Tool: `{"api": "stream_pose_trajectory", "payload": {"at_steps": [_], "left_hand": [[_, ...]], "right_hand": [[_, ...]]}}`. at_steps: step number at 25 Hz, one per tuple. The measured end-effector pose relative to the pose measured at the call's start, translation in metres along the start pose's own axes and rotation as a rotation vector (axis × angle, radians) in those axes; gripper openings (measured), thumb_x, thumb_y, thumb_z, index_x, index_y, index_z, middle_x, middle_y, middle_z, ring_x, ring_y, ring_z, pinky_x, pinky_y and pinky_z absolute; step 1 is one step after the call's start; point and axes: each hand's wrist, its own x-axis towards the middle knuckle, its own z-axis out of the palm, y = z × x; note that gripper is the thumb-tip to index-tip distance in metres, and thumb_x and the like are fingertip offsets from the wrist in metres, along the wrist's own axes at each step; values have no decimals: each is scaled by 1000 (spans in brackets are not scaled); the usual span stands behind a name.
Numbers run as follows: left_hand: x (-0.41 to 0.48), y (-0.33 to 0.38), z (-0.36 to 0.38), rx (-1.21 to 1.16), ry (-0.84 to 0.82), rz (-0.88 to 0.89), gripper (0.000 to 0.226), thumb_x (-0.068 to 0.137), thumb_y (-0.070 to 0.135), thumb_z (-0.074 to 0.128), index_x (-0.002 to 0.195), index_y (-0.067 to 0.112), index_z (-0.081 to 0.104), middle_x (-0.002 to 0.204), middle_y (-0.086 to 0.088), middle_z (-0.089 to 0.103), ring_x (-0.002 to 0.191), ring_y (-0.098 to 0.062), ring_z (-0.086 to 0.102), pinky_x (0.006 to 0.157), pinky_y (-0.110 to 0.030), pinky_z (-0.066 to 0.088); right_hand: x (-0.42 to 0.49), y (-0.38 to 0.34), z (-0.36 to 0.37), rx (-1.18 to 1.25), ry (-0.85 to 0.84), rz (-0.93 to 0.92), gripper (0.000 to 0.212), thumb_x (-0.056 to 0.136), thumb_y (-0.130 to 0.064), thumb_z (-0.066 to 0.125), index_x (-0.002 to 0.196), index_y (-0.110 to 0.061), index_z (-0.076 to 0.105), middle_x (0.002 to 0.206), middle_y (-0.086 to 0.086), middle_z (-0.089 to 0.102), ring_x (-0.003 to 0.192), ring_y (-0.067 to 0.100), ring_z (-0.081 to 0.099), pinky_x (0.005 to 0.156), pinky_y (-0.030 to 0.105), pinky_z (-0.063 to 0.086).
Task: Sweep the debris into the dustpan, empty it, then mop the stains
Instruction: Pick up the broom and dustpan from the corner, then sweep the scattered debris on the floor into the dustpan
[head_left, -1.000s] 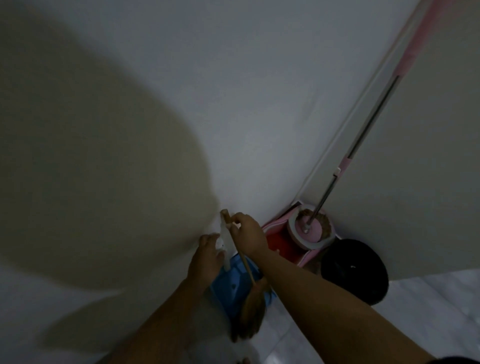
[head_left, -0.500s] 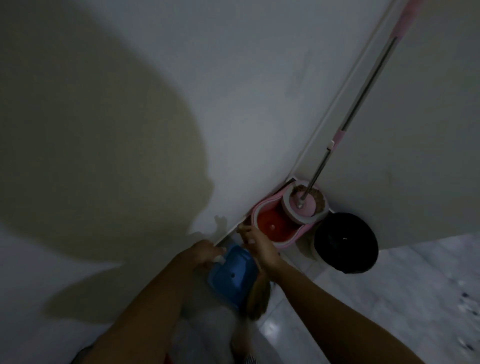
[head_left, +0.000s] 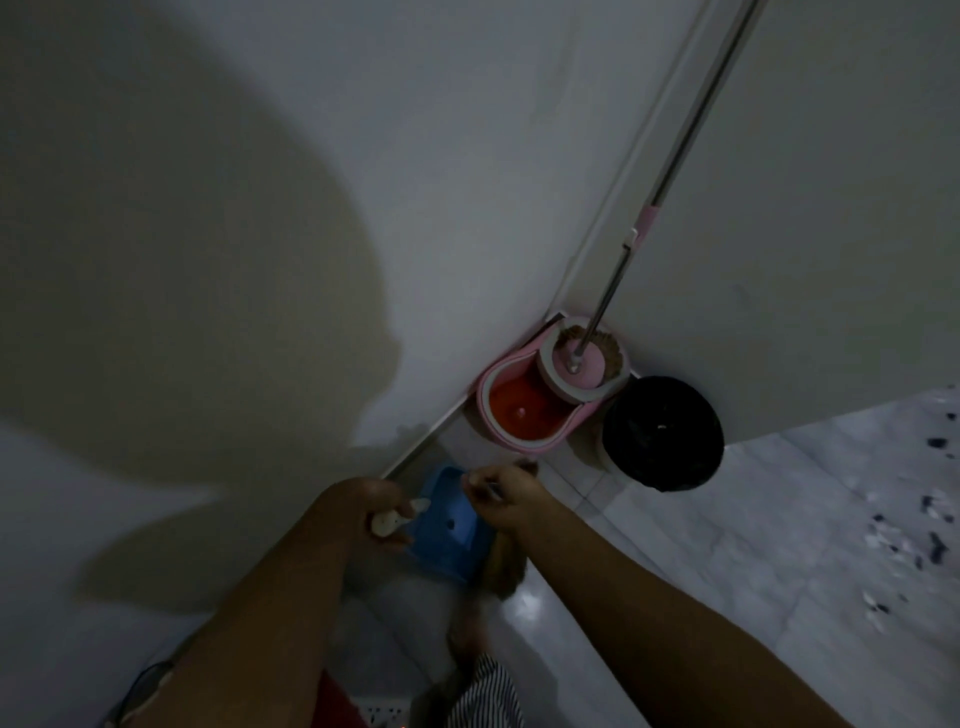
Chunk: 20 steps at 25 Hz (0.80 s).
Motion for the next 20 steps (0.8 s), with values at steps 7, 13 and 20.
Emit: {"api": "stream_pose_trajectory", "payload": {"at_steps": [7,13,20], "left_hand": [[-2,-13,44,46,155,20,52,95,8,50,142,-4,32,111,-28,59,70,-29,60,64,-38,54],[-28,-12,115,357,72,-28,16,96,14,49,93,-1,53,77,-13,59,61,-20,56,51,-28,46],[-54,-30,220,147,132,51,15,92,12,57,101,1,52,77,-17,60,63,-22,57,54,-30,49]], "right_hand": [[3,1,-98,-34,148,136,26,99,-11,50,74,-5,51,65,6,50,37,7,45,35,12,37],[-60,-6,-169,131,120,156,23,101,-11,45,81,-2,51,56,7,51,27,9,46,28,14,39],[-188,9,-285,398,-46,57,25,103,-9,39,83,1,50,49,8,48,24,8,40,27,11,36]]}}
